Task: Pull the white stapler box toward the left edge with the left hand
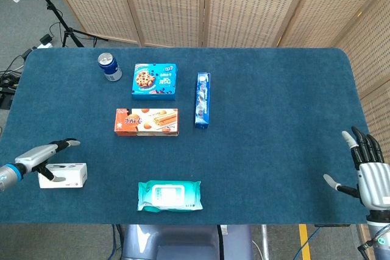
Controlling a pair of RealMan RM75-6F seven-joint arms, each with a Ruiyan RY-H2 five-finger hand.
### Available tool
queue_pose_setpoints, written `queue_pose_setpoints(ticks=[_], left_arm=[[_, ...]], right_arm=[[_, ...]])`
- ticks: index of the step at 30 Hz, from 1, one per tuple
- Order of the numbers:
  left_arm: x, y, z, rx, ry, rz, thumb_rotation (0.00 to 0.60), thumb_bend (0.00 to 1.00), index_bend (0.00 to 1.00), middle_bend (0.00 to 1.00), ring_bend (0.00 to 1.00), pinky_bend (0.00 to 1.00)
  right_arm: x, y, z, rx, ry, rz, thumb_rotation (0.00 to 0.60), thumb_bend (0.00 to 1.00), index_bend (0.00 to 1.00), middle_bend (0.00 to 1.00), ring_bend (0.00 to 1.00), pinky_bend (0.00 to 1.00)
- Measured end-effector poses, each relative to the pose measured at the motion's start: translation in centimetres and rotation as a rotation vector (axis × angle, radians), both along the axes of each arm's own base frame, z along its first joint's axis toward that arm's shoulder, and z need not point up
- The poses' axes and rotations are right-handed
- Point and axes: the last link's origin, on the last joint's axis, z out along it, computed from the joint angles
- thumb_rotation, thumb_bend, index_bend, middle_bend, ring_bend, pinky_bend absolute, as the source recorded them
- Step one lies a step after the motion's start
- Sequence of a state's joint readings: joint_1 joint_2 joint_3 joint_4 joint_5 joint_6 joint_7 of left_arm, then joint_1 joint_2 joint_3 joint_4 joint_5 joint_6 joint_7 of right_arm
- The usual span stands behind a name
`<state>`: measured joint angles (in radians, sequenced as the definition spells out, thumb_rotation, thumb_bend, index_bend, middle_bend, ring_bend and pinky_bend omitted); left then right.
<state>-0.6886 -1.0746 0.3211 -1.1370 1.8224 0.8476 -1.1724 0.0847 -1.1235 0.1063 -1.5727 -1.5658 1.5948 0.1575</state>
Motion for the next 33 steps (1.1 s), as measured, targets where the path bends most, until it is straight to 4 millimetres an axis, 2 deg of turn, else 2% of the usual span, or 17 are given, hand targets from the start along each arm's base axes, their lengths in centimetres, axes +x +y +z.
queue_pose_setpoints(ticks=[5, 9, 13, 19, 25, 29, 31, 33], left_arm=[[0.5, -0.3, 1.4, 0.11, -0.061, -0.04, 0.6, 0.17, 0.0, 0.0, 0.0, 0.0], [0.2, -1.7, 3.2, 0.176, -0.067, -0.071, 0.6, 0.17, 0.0, 0.0, 0.0, 0.0], [-0.3, -2.7, 3.5, 0.183, -0.037, -0.082, 0.6, 0.16, 0.0, 0.0, 0.0, 0.0], [-1.0, -3.8, 2.0, 0.211, 0.026, -0.067, 0.6, 0.16, 0.0, 0.0, 0.0, 0.0], [-1.0, -3.7, -1.1, 0.233, 0.056, -0.037, 0.6, 0.16, 0.0, 0.0, 0.0, 0.01], [-0.8, -3.9, -2.7, 0.215, 0.061, -0.025, 0.6, 0.16, 0.0, 0.0, 0.0, 0.09], [-0.8, -3.9, -2.8, 0.213, 0.07, -0.026, 0.6, 0.16, 0.04, 0.03, 0.01, 0.13], [-0.9, -3.9, -3.0, 0.214, 0.078, -0.026, 0.6, 0.16, 0.13, 0.09, 0.04, 0.16]], right_arm=[[0.0, 0.1, 0.2, -0.005, -0.009, 0.005, 0.6, 0.0, 0.04, 0.0, 0.0, 0.02], [0.0, 0.2, 0.3, -0.005, -0.011, 0.007, 0.6, 0.0, 0.04, 0.0, 0.0, 0.02], [0.0, 0.2, 0.4, -0.007, -0.014, 0.008, 0.6, 0.0, 0.04, 0.0, 0.0, 0.02], [0.1, 0.2, 0.3, 0.0, -0.013, 0.013, 0.6, 0.0, 0.04, 0.0, 0.0, 0.02], [0.0, 0.2, 0.4, -0.006, -0.018, 0.008, 0.6, 0.0, 0.04, 0.0, 0.0, 0.02], [0.0, 0.1, 0.5, -0.006, -0.019, 0.007, 0.6, 0.0, 0.04, 0.0, 0.0, 0.02], [-0.1, 0.1, 0.4, -0.005, -0.018, 0.007, 0.6, 0.0, 0.04, 0.0, 0.0, 0.02], [-0.1, 0.1, 0.5, -0.005, -0.019, 0.007, 0.6, 0.0, 0.04, 0.0, 0.0, 0.02]])
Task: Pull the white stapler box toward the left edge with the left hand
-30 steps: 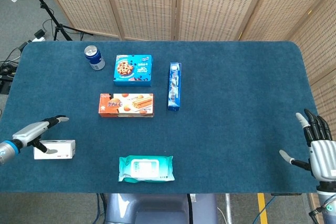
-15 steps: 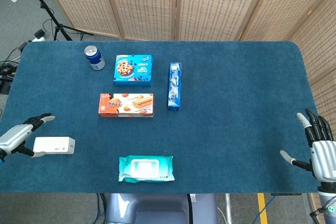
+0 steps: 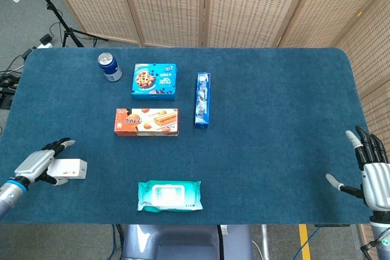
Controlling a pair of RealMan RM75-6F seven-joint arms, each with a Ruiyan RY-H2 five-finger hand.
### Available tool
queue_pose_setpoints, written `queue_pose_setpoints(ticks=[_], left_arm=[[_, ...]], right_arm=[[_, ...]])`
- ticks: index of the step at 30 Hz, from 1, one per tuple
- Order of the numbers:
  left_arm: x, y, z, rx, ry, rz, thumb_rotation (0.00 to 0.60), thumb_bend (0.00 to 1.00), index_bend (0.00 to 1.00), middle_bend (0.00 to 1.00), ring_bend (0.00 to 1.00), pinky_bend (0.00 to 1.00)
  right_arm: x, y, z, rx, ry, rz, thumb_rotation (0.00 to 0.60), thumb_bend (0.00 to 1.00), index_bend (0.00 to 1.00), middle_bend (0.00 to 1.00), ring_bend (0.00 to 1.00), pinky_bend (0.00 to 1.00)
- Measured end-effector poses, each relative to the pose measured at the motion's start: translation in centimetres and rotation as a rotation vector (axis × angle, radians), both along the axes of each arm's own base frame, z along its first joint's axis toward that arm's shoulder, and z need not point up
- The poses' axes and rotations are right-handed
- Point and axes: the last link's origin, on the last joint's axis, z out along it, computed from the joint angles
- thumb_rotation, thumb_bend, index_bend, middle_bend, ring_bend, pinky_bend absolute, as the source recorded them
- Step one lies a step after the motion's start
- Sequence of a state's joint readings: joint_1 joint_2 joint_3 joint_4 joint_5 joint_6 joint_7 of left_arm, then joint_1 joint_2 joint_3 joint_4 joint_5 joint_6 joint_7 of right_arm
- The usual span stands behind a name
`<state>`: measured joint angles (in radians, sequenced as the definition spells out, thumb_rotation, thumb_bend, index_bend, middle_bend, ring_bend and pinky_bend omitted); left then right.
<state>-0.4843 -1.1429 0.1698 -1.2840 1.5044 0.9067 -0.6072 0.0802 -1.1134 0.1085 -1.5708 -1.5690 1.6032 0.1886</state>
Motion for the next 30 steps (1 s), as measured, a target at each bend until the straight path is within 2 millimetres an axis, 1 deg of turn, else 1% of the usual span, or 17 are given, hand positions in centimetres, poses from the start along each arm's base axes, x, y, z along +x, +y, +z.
queue_pose_setpoints(ticks=[2, 3, 5, 8, 12, 17, 22, 26, 30], left_arm=[[0.0, 0.1, -0.1, 0.005, 0.003, 0.0, 0.6, 0.17, 0.29, 0.22, 0.14, 0.24], [0.0, 0.1, -0.1, 0.01, 0.003, -0.001, 0.6, 0.18, 0.36, 0.27, 0.18, 0.27], [0.0, 0.2, 0.0, 0.02, 0.008, -0.006, 0.6, 0.21, 0.43, 0.33, 0.22, 0.29], [0.0, 0.3, 0.1, 0.034, 0.016, -0.007, 0.6, 0.26, 0.51, 0.37, 0.25, 0.31], [0.0, 0.2, 0.4, 0.038, 0.014, 0.008, 0.6, 0.27, 0.55, 0.38, 0.26, 0.32], [0.1, 0.1, 1.4, 0.034, 0.004, 0.022, 0.6, 0.28, 0.56, 0.39, 0.27, 0.33], [0.8, 0.0, 3.1, 0.024, -0.024, 0.012, 0.6, 0.35, 0.6, 0.42, 0.3, 0.34], [2.0, 0.2, 4.6, -0.075, -0.007, -0.023, 0.6, 0.39, 0.62, 0.43, 0.3, 0.34], [3.7, 1.0, 5.2, -0.211, 0.055, -0.045, 0.6, 0.42, 0.64, 0.44, 0.31, 0.34]], right_arm=[[0.0, 0.0, 0.0, 0.0, -0.001, 0.0, 0.6, 0.0, 0.04, 0.0, 0.0, 0.02], [0.0, 0.0, 0.0, 0.0, -0.002, -0.001, 0.6, 0.0, 0.04, 0.0, 0.0, 0.02], [-0.1, 0.0, 0.0, 0.0, -0.003, -0.002, 0.6, 0.0, 0.04, 0.0, 0.0, 0.02], [-0.1, 0.0, 0.0, 0.001, -0.003, -0.001, 0.6, 0.0, 0.04, 0.0, 0.0, 0.02], [0.0, 0.0, -0.1, 0.004, -0.002, -0.001, 0.6, 0.0, 0.04, 0.0, 0.0, 0.02], [-0.1, -0.1, -0.1, 0.006, -0.002, -0.004, 0.6, 0.0, 0.04, 0.0, 0.0, 0.02], [0.0, -0.1, -0.2, 0.008, 0.002, -0.004, 0.6, 0.0, 0.04, 0.0, 0.0, 0.02], [0.0, -0.1, -0.4, 0.012, 0.008, -0.004, 0.6, 0.0, 0.04, 0.0, 0.0, 0.02], [0.0, -0.2, -0.6, 0.013, 0.015, -0.005, 0.6, 0.0, 0.04, 0.0, 0.0, 0.02]])
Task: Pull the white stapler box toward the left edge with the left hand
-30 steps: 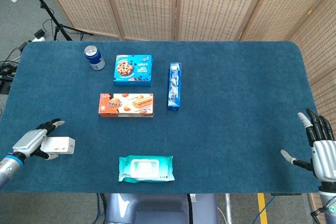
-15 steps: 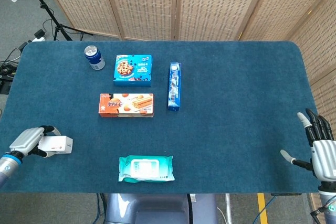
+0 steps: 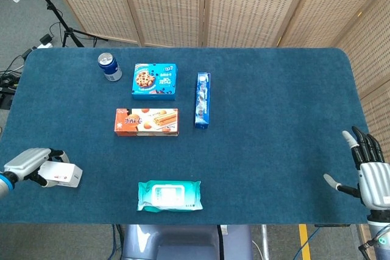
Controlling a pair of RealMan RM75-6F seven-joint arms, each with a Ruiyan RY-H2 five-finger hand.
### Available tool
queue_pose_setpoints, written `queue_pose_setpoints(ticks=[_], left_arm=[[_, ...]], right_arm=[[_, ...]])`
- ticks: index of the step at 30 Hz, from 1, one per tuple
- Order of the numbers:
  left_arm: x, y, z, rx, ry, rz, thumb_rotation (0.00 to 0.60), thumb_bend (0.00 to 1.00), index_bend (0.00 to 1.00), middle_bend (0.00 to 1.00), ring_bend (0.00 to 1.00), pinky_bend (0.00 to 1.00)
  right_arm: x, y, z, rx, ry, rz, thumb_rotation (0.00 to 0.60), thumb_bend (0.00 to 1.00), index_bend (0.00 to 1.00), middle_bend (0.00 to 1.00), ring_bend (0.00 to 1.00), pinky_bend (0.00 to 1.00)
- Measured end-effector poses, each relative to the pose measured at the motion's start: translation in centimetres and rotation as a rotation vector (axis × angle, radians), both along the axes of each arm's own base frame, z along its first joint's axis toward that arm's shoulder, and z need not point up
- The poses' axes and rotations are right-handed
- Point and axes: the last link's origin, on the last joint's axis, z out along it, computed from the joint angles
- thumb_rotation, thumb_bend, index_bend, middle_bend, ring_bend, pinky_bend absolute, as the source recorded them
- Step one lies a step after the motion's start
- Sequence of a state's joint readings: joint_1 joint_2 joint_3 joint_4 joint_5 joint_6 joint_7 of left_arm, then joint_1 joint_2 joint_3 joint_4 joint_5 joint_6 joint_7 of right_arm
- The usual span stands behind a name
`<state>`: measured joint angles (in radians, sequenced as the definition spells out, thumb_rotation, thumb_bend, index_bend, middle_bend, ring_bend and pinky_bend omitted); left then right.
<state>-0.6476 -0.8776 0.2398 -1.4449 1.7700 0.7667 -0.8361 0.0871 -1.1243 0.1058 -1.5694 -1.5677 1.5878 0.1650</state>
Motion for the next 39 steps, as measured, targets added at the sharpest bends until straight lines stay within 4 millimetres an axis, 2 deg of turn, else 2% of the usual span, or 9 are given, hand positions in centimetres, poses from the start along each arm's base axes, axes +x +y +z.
queue_pose_setpoints(ticks=[8, 13, 15, 17, 18, 20, 28, 34, 39], left_arm=[[3.1, 2.1, -0.5, -0.178, 0.11, 0.1, 0.6, 0.42, 0.64, 0.44, 0.31, 0.34], [3.1, 2.3, -1.4, -0.221, 0.138, 0.153, 0.6, 0.4, 0.62, 0.4, 0.29, 0.34], [3.0, 2.5, -1.8, -0.225, 0.142, 0.169, 0.6, 0.39, 0.48, 0.24, 0.16, 0.27], [2.8, 2.8, -2.0, -0.22, 0.144, 0.179, 0.6, 0.36, 0.17, 0.02, 0.01, 0.08], [2.7, 2.9, -2.0, -0.216, 0.143, 0.18, 0.6, 0.35, 0.06, 0.0, 0.0, 0.02], [2.6, 3.2, -2.0, -0.192, 0.125, 0.175, 0.6, 0.33, 0.0, 0.0, 0.0, 0.0], [2.4, 3.8, -1.4, -0.055, 0.044, 0.096, 0.6, 0.32, 0.0, 0.0, 0.0, 0.0], [2.3, 3.4, -0.4, 0.051, -0.013, 0.062, 0.6, 0.3, 0.0, 0.0, 0.0, 0.0], [2.2, 2.5, 1.0, 0.181, -0.079, -0.008, 0.6, 0.08, 0.0, 0.0, 0.0, 0.0]], right_arm=[[-0.1, -0.1, -0.1, -0.003, 0.0, -0.007, 0.6, 0.0, 0.04, 0.0, 0.0, 0.02], [-0.1, -0.1, 0.0, -0.004, -0.002, -0.007, 0.6, 0.0, 0.04, 0.0, 0.0, 0.02], [-0.1, -0.1, 0.0, -0.004, -0.003, -0.008, 0.6, 0.0, 0.04, 0.0, 0.0, 0.02], [-0.1, -0.1, 0.1, -0.005, -0.005, -0.007, 0.6, 0.0, 0.04, 0.0, 0.0, 0.02], [-0.1, -0.1, 0.1, -0.006, -0.006, -0.007, 0.6, 0.0, 0.04, 0.0, 0.0, 0.02], [-0.1, 0.0, 0.2, -0.008, -0.01, -0.006, 0.6, 0.0, 0.04, 0.0, 0.0, 0.02], [-0.1, 0.1, 0.3, -0.009, -0.015, -0.003, 0.6, 0.0, 0.04, 0.0, 0.0, 0.02], [-0.1, 0.1, 0.4, -0.013, -0.019, -0.001, 0.6, 0.0, 0.04, 0.0, 0.0, 0.02], [0.0, 0.1, 0.5, -0.016, -0.019, 0.002, 0.6, 0.0, 0.04, 0.0, 0.0, 0.02]])
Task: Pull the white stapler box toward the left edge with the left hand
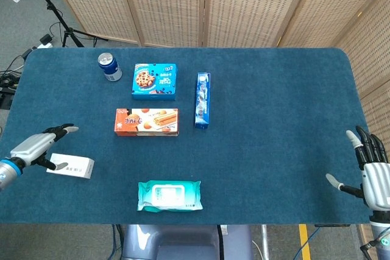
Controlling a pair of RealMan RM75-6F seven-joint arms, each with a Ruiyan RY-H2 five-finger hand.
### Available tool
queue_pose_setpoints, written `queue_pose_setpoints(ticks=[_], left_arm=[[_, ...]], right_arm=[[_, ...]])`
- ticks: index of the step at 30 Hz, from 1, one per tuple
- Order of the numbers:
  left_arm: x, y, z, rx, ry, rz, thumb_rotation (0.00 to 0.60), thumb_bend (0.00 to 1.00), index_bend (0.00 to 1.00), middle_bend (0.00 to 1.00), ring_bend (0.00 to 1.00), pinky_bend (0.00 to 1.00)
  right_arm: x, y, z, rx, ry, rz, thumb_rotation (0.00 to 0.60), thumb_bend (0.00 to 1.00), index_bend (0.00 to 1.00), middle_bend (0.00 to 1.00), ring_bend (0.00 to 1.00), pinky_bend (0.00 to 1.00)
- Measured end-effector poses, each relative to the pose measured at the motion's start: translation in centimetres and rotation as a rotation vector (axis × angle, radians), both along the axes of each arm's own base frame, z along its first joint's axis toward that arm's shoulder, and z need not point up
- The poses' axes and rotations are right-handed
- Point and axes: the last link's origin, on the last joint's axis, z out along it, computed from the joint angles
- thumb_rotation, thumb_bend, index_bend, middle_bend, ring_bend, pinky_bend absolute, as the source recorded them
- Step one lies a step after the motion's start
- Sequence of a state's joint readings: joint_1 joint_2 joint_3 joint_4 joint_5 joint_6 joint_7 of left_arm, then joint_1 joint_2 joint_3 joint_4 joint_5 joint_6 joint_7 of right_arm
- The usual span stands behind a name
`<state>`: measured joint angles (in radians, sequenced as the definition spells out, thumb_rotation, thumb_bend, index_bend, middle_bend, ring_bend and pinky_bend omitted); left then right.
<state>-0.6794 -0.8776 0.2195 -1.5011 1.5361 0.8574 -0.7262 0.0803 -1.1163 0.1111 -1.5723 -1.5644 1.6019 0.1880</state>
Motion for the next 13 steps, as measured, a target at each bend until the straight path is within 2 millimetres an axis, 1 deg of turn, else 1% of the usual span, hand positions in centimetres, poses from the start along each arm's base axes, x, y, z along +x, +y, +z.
queue_pose_setpoints(ticks=[2, 4, 7, 8, 10, 11, 13], left_arm=[[-0.2, -0.6, 0.5, 0.09, -0.02, -0.038, 0.6, 0.05, 0.0, 0.0, 0.0, 0.0], [-0.4, -1.3, 0.7, 0.181, -0.039, -0.068, 0.6, 0.04, 0.0, 0.0, 0.0, 0.0], [-0.8, -3.0, 0.6, 0.345, -0.075, -0.101, 0.6, 0.04, 0.0, 0.0, 0.0, 0.0], [-1.0, -4.0, 0.5, 0.43, -0.094, -0.105, 0.6, 0.04, 0.0, 0.0, 0.0, 0.0], [-1.3, -5.2, 0.2, 0.512, -0.114, -0.097, 0.6, 0.04, 0.0, 0.0, 0.0, 0.0], [-1.6, -6.3, 0.0, 0.574, -0.128, -0.082, 0.6, 0.04, 0.0, 0.0, 0.0, 0.0], [-2.1, -7.8, -0.5, 0.646, -0.132, -0.053, 0.6, 0.05, 0.0, 0.0, 0.0, 0.0]], right_arm=[[0.0, 0.0, 0.0, 0.001, 0.001, 0.003, 0.6, 0.0, 0.04, 0.0, 0.0, 0.02], [0.1, 0.1, -0.1, 0.001, 0.004, 0.007, 0.6, 0.0, 0.04, 0.0, 0.0, 0.02], [0.1, 0.1, -0.1, -0.001, 0.009, 0.01, 0.6, 0.0, 0.04, 0.0, 0.0, 0.02], [0.1, 0.0, -0.2, 0.0, 0.009, 0.011, 0.6, 0.0, 0.04, 0.0, 0.0, 0.02], [0.1, 0.0, -0.2, 0.001, 0.01, 0.013, 0.6, 0.0, 0.04, 0.0, 0.0, 0.02], [0.1, 0.0, -0.2, 0.001, 0.011, 0.013, 0.6, 0.0, 0.04, 0.0, 0.0, 0.02], [0.1, 0.0, -0.2, 0.001, 0.009, 0.015, 0.6, 0.0, 0.04, 0.0, 0.0, 0.02]])
